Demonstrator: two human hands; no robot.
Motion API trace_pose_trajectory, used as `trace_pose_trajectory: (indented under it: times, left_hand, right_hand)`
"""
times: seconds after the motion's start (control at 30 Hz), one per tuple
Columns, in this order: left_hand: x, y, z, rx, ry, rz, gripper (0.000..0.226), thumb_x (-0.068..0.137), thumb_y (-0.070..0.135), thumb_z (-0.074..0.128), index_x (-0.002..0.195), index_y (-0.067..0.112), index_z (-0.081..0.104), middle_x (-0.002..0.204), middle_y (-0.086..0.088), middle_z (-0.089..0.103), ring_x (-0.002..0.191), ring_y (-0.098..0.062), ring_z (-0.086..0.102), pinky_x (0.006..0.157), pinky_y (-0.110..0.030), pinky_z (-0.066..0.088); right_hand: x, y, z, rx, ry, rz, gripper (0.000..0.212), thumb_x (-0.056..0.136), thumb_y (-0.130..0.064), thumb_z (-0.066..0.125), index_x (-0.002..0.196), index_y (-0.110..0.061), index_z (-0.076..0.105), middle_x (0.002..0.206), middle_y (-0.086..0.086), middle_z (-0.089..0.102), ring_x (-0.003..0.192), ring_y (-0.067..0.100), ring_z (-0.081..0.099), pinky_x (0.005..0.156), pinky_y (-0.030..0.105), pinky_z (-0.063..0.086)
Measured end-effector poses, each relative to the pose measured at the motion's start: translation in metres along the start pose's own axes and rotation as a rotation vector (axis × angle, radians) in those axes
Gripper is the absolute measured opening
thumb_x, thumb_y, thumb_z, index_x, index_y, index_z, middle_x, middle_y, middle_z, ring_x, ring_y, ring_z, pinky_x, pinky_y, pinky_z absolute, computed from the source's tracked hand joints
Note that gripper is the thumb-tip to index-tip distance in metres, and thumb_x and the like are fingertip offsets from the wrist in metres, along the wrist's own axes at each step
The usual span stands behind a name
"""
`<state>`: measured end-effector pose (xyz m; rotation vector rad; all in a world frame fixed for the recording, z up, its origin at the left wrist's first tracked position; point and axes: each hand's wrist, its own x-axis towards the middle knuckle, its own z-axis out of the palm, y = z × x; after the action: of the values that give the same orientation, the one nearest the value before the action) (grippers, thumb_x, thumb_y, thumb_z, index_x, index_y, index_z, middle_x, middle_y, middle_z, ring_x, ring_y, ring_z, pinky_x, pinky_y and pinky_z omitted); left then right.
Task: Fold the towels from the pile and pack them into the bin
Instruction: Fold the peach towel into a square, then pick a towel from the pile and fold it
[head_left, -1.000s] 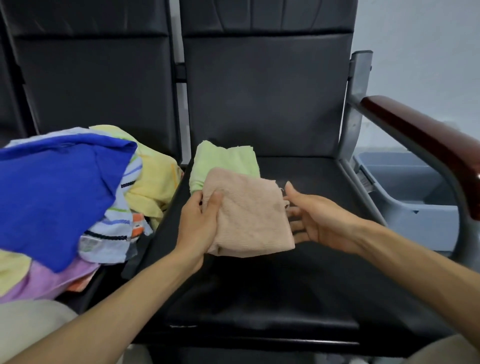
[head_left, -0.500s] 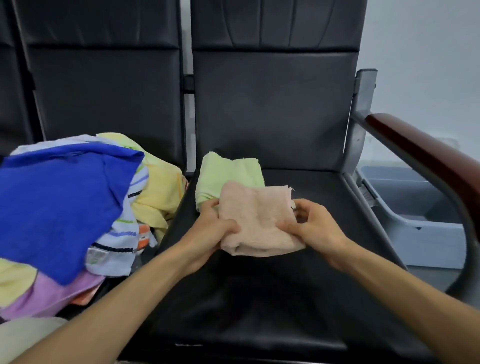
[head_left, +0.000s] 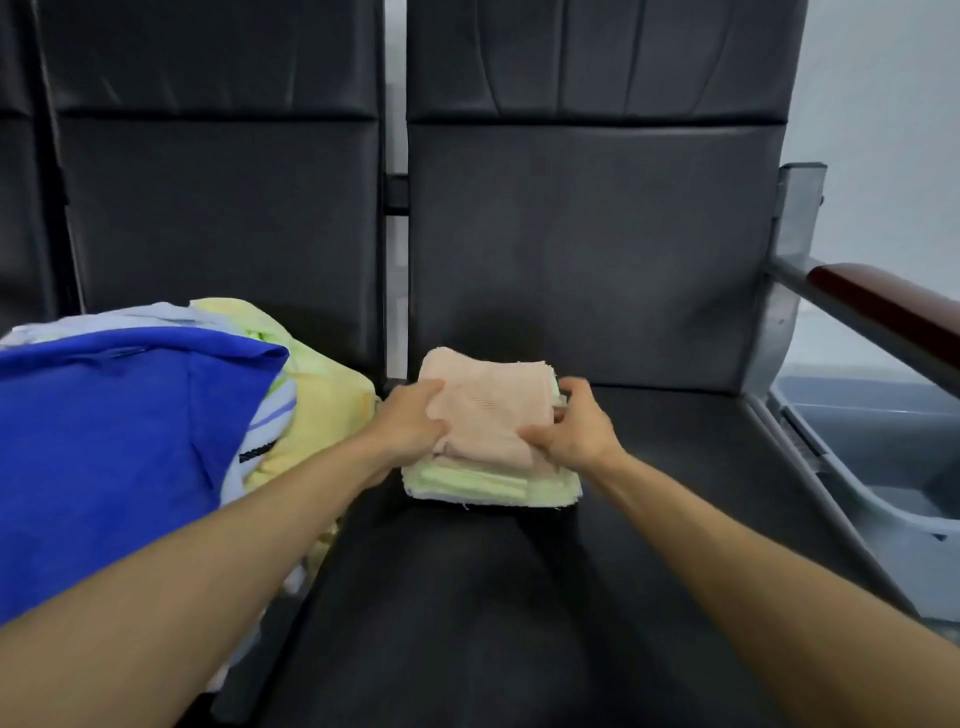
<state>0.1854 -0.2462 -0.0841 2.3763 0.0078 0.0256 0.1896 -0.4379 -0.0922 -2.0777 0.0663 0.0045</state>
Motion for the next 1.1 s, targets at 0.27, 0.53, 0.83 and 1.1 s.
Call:
trace_pose_trajectory:
  times: [0.27, 0.53, 0.83, 1.1]
  left_hand:
    - [-0.014, -0.011, 0.003, -0.175, 0.096, -0.012, 0.059, 0.092, 0.015, 0.055, 0.148, 0.024, 0.037, 0.147, -0.002, 0.039, 0.129, -0.019, 0.044, 0.101, -0.028, 0.040]
    - [-0.098, -0.004, -0.086, -0.521, 0.365, -0.055, 0.029, 0.090, 0.000, 0.050, 0.107, 0.017, 0.067, 0.090, -0.002, 0.071, 0.076, -0.013, 0.066, 0.069, -0.029, 0.054]
    - [-0.163, -0.120, -0.177, 0.416, 0.369, -0.124, 0.033, 0.090, 0.018, 0.059, 0.120, 0.032, 0.064, 0.123, 0.004, 0.053, 0.121, -0.021, 0.045, 0.097, -0.037, 0.035]
    - [-0.160, -0.135, -0.177, 0.428, 0.533, 0.008, 0.018, 0.088, 0.027, 0.068, 0.105, 0.026, 0.074, 0.099, 0.004, 0.064, 0.102, -0.022, 0.055, 0.087, -0.042, 0.042]
  right_hand:
    - [-0.010, -0.005, 0.010, -0.191, 0.108, -0.089, 0.068, 0.086, -0.017, 0.066, 0.143, -0.020, 0.030, 0.134, 0.009, 0.044, 0.119, 0.026, 0.045, 0.094, 0.033, 0.042]
    - [-0.073, -0.066, 0.043, -0.391, 0.071, -0.345, 0.052, 0.088, -0.021, 0.061, 0.137, -0.022, 0.043, 0.136, 0.006, 0.039, 0.128, 0.025, 0.035, 0.103, 0.034, 0.033]
    - [-0.113, -0.133, 0.151, -0.338, -0.327, -0.280, 0.055, 0.090, -0.050, 0.058, 0.131, -0.017, 0.044, 0.109, 0.000, 0.064, 0.099, 0.018, 0.060, 0.081, 0.031, 0.047]
    - [-0.110, -0.133, 0.196, -0.035, -0.120, -0.179, 0.021, 0.087, -0.028, 0.068, 0.096, -0.011, 0.075, 0.097, 0.005, 0.073, 0.092, 0.021, 0.065, 0.086, 0.037, 0.052]
